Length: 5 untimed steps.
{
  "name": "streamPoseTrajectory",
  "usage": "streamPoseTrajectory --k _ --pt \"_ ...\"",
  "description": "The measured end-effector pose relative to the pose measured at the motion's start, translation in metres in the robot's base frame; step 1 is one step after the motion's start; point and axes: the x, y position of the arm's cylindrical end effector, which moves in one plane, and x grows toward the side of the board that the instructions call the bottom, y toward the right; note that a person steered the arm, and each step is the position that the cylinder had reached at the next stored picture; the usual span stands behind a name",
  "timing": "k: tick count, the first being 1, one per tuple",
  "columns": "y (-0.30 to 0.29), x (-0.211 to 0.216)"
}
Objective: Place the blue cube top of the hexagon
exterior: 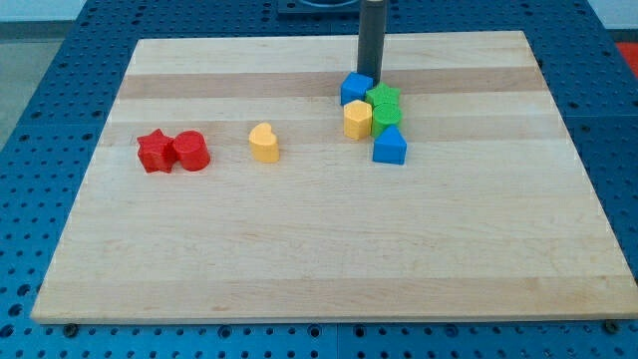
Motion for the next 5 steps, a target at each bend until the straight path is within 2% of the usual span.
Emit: streamPoseTrajectory --k 5 --pt "0.0059 0.0078"
